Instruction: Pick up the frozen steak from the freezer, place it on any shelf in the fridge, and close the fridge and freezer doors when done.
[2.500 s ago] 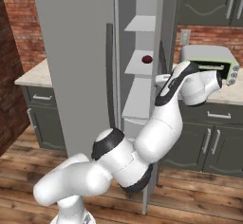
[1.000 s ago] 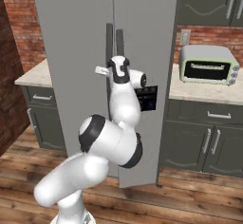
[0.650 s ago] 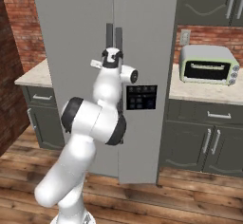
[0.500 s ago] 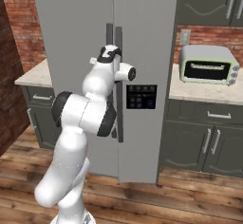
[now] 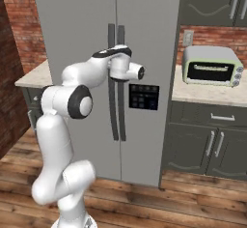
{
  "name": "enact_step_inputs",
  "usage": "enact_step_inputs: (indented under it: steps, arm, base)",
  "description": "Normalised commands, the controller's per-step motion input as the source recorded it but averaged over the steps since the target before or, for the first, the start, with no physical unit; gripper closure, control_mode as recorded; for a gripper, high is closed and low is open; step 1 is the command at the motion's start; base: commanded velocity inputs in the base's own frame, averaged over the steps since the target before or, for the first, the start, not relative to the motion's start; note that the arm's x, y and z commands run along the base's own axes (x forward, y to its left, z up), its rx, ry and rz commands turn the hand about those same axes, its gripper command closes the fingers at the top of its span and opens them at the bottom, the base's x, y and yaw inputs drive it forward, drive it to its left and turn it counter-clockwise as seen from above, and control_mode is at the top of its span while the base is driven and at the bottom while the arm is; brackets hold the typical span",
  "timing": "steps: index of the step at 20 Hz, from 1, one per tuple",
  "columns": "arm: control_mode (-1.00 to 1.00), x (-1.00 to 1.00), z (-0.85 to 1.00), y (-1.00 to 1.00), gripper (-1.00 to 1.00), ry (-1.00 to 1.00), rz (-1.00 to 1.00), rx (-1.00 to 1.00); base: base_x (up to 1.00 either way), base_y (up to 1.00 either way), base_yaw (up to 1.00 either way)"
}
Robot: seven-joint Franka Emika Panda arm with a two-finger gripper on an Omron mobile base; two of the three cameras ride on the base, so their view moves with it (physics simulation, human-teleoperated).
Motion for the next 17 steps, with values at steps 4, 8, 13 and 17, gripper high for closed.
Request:
enact_step_inputs:
  steps: [4, 8, 13, 17]
  arm:
    - [-1.0, -0.03, 0.0, 0.0, -1.0, -0.01, -0.01, 0.0]
    - [-1.0, 0.23, -0.03, -0.01, -1.0, 0.07, 0.01, 0.0]
    - [-1.0, 0.26, -0.21, 0.22, -1.0, 0.01, 0.0, -0.02]
    - [-1.0, 0.35, -0.33, 0.52, -1.0, -0.03, -0.04, 0.0]
  base:
    - [0.0, 0.0, 0.0]
    - [0.0, 0.0, 0.0]
    - [0.0, 0.0, 0.0]
    - [0.0, 0.0, 0.0]
